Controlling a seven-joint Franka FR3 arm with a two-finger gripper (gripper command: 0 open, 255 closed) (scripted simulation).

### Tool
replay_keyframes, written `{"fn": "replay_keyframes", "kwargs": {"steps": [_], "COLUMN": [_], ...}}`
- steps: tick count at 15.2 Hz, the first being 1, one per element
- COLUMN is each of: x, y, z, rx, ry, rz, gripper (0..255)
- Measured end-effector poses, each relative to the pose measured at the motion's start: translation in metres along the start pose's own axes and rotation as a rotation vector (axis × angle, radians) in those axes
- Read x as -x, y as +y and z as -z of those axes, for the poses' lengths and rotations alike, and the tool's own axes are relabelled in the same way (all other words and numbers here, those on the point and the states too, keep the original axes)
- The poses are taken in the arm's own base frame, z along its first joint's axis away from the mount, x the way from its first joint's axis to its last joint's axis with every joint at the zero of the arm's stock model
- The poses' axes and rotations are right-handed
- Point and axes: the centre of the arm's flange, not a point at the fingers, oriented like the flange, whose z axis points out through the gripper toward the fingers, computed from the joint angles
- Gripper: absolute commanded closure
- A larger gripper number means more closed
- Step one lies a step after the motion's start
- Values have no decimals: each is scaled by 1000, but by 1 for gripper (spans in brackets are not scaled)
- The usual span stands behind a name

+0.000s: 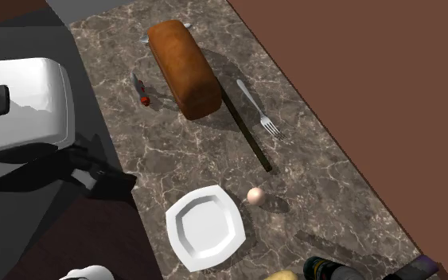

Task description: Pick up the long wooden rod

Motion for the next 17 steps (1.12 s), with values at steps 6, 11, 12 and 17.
{"fn": "replay_keyframes", "kwargs": {"steps": [6, 11, 12, 17], "x": [-33, -74, -83, -133], "y": [26, 53, 57, 75], "z": [-36, -80, -89, -136], "rx": [-15, -33, -36, -53], "ry": [-15, -32, -35, -52], "rz": [118, 268, 298, 449], "gripper": [0, 0, 0, 0]}}
